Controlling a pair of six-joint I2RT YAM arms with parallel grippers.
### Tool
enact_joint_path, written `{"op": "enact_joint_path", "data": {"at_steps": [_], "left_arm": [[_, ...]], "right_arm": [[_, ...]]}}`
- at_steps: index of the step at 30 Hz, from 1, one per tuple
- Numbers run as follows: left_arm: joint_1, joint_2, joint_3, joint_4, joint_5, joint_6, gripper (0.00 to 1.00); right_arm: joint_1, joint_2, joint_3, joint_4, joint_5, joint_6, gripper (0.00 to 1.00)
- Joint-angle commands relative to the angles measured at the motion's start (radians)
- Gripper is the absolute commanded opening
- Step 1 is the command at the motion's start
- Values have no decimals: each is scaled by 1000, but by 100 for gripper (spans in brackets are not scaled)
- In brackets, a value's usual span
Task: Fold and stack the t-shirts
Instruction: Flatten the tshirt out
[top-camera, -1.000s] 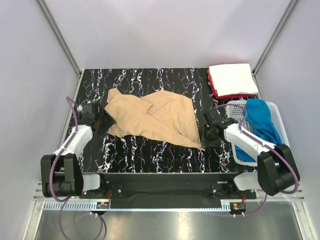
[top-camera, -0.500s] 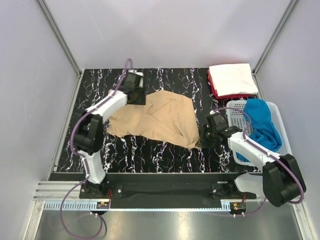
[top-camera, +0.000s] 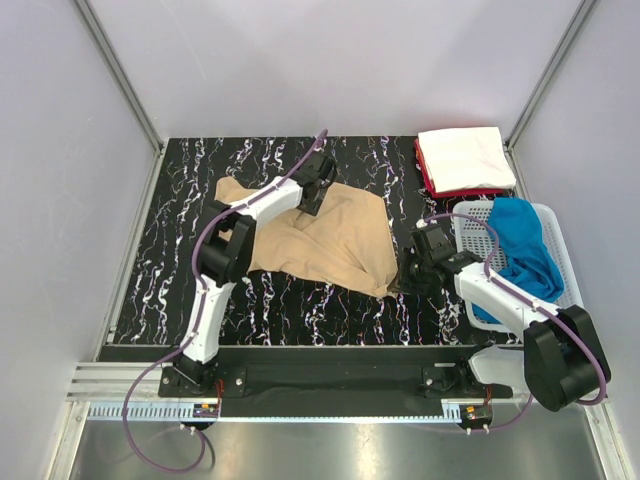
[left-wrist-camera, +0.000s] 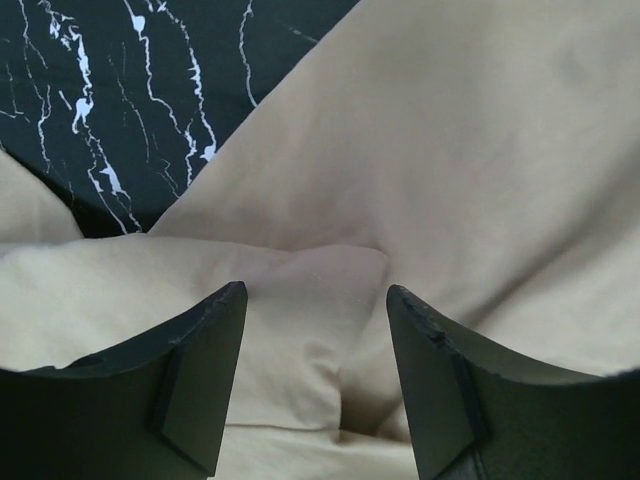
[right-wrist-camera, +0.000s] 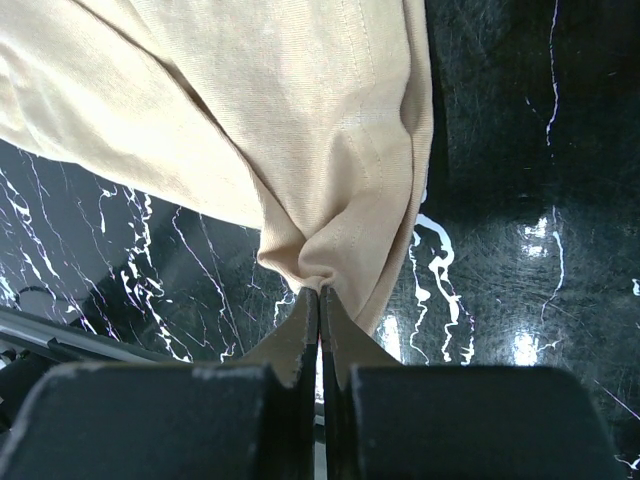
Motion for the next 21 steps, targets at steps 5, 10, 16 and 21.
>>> {"op": "enact_joint_path", "data": {"at_steps": [5,10,16,21], "left_arm": [[4,53,114,-14,-75,50,51],[4,32,91,-19,-54,50,7],[19,-93,156,-35,-181,50,0],[116,-173,566,-181,-130,7,0]], "right_arm": [[7,1,28,27,-10,-15,0],[6,-5,34,28,7,-9,0],[1,74,197,28,125,-10,0],[-23,278,713,-62,287,-157,0]]}}
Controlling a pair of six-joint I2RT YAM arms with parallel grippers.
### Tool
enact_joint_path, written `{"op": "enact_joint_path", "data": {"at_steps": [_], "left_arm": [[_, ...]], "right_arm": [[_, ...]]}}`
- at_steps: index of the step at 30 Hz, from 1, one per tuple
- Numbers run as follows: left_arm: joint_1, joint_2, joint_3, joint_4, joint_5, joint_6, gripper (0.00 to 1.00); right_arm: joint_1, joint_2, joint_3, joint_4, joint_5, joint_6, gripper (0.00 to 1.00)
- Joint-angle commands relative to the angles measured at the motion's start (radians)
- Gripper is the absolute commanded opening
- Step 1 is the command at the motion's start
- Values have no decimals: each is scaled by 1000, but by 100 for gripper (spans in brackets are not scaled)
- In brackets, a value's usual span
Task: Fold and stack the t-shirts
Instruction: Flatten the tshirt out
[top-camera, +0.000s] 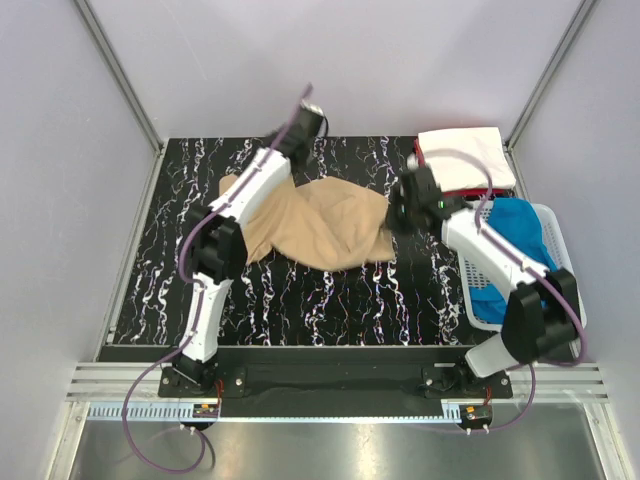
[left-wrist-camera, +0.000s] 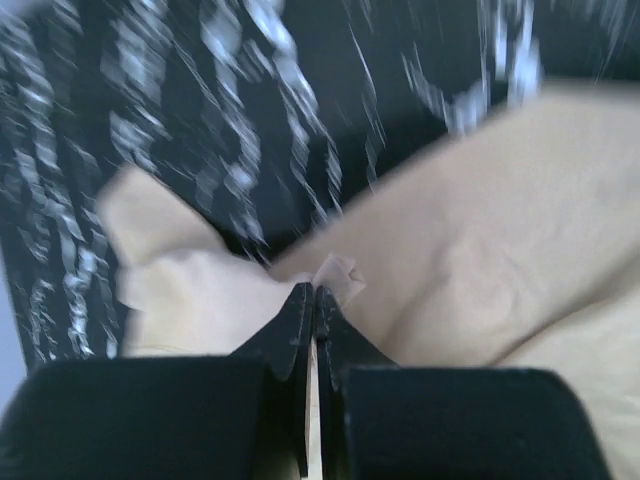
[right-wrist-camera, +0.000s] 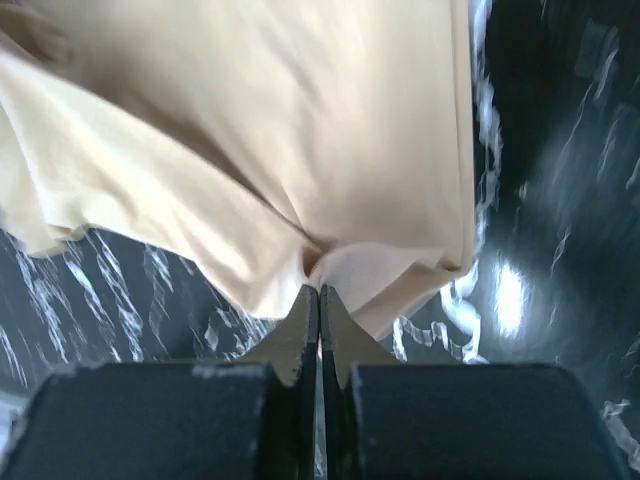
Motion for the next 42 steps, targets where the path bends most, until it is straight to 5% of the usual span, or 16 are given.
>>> {"op": "enact_joint_path", "data": {"at_steps": [1,4,7,11,14,22,28,36,38,39,42], "left_arm": [[92,-227,288,-2,-16,-48,0],[166,-328,409,24,60,-138,0],[269,-511,297,131,195,-293,0],[373,-723,10,253,352,-398,0],[378,-885,-269,260,329,-425,0],[387,-1296,-1203,415,353,-609,0],[386,-1441,-1645,458,442,-827,0],[386,-1406,-1833,455,484,-915,0],[386,-1402,-1830,437,476,-900,11],[384,-1404,-1825,428,467,-891,26],[386,-1419,-1790,369,404,-867,36]], "right_arm": [[-22,116,423,-30,206,-157,0],[-49,231,767,-85,341,-267,0],[-60,303,1031,-85,407,-387,0],[-59,270,1119,-85,399,-482,0],[-60,164,966,-82,418,-478,0],[-59,-119,237,30,208,-289,0],[-36,-180,-176,103,114,-92,0],[-32,-31,-283,34,168,13,0],[-34,-22,-300,36,145,30,0],[-34,-22,-306,37,139,39,0],[-34,-36,-328,36,142,38,0]]}}
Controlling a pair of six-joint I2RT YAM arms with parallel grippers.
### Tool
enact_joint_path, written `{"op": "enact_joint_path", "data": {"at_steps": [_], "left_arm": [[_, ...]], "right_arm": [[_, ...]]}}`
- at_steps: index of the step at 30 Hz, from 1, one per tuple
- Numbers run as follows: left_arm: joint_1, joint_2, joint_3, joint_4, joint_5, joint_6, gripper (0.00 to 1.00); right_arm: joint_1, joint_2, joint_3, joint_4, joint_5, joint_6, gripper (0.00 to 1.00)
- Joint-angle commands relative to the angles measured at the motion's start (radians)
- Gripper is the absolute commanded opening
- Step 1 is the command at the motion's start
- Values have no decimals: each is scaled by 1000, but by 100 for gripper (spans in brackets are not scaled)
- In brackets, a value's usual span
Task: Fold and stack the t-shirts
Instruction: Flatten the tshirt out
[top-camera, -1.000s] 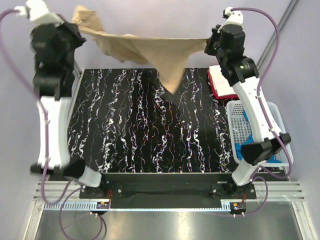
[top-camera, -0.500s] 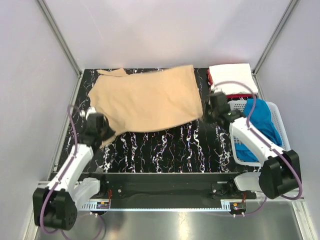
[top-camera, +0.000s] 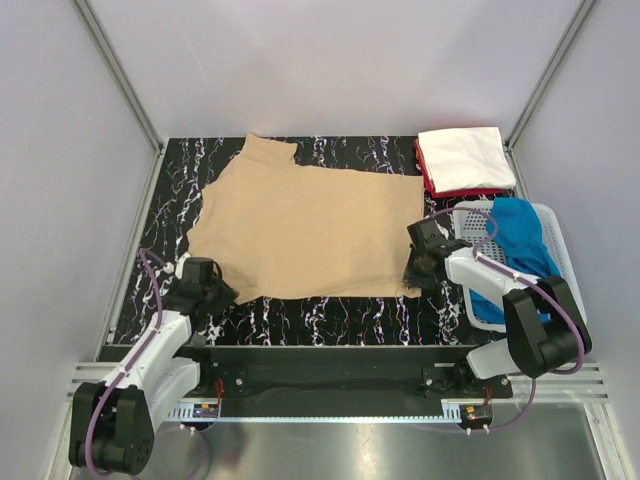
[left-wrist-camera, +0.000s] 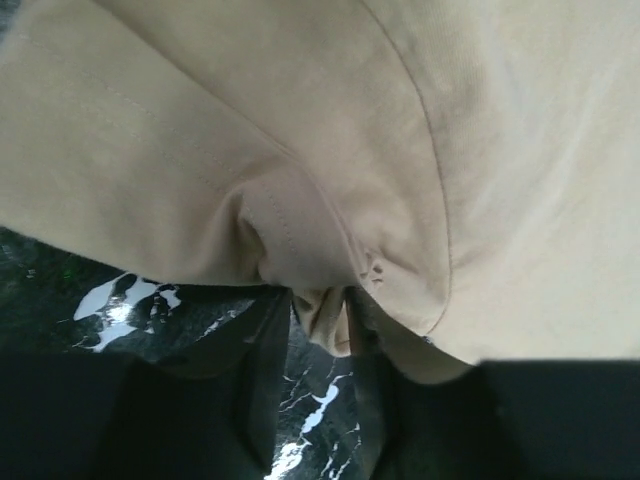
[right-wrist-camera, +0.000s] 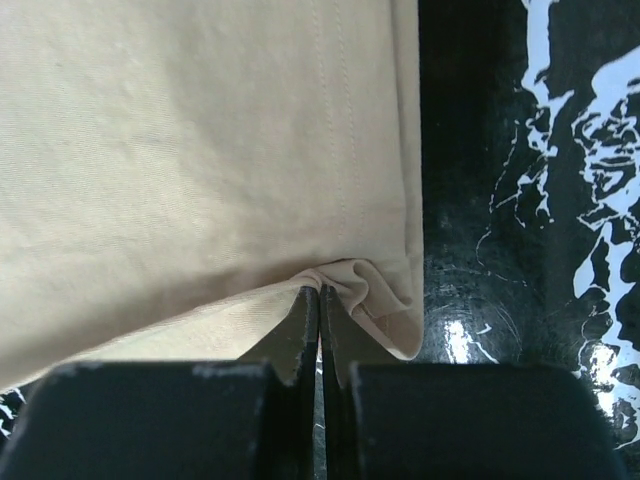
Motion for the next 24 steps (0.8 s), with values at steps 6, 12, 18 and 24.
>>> {"op": "enact_joint_path", "data": {"at_steps": [6,12,18,24], "left_arm": [[3,-11,150,-168,-288,-27,56],[5,79,236,-176,-355,5,58],[5,147,285,-163,-254,-12,56],[3,169,289,-156,-203,16,55]], "right_arm": [[6,-75,-49,10,-21,28,0],[6,-115,-74,33,-61,36,0],[6,-138,-78,36,-75,28,0],[6,-170,-83,24,-106,62,4]]}}
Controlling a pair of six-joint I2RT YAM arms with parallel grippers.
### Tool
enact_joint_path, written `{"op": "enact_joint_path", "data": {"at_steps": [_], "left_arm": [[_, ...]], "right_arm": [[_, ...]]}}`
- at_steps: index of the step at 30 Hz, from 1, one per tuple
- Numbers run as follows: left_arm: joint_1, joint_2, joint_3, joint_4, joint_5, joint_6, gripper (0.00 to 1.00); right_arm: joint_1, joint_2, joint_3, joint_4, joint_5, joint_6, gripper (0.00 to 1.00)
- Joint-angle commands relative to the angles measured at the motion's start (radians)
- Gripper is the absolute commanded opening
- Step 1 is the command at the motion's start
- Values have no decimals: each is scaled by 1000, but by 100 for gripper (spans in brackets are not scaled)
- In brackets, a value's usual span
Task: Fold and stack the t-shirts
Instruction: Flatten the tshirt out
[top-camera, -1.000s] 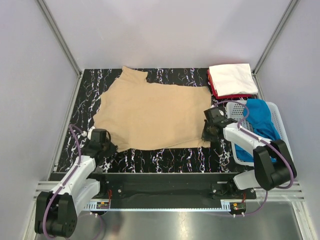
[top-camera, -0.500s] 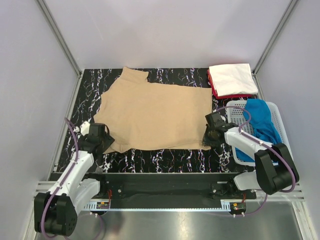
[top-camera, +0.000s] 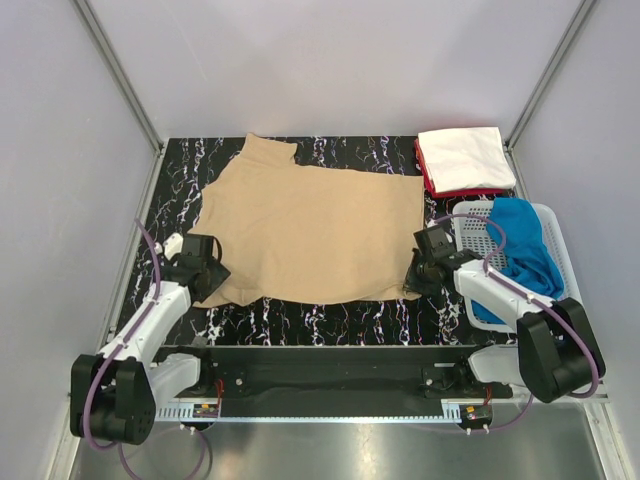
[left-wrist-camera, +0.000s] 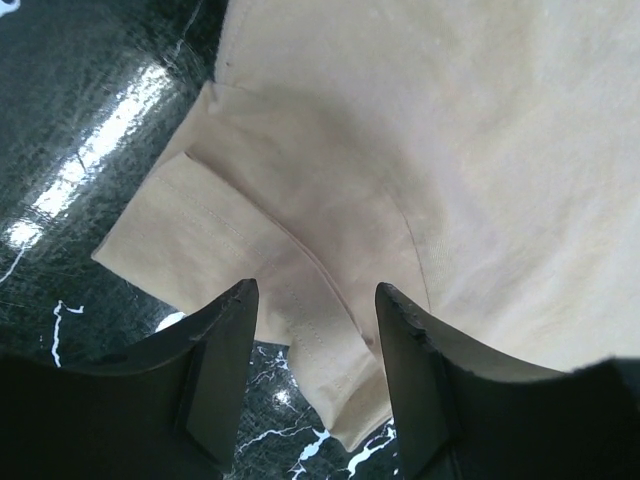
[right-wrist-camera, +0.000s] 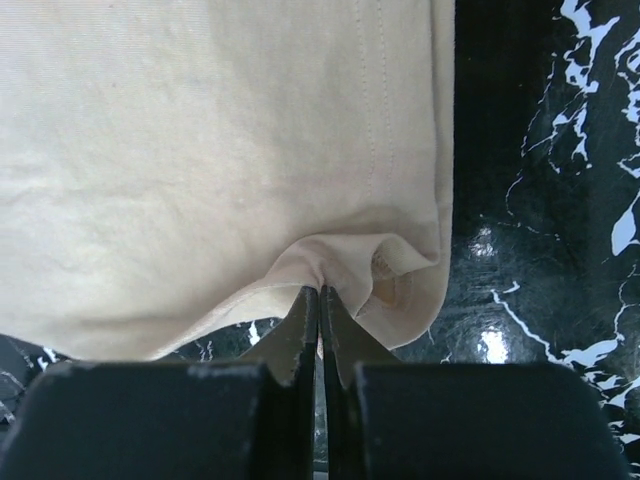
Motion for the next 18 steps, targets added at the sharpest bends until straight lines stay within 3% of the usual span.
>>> {"op": "enact_joint_path", "data": {"at_steps": [1,4,7,10,18], "left_arm": [[-3,1,43,22,65,28,55],[-27,6,51,19,49,62,55],[-17,6,48,15,-18,31,56],[-9,56,95,53,-20,31,57],[-3,324,314,110,23,79,57]], "right_arm": [[7,-52,-3,-4,-26,32,5],[6,-72,3,-61,-12,41,11],[6,-94,41,-156,35,61,30],[7,-121,92,-219,91,120,38],[6,27,193,59,17,70,35]]}}
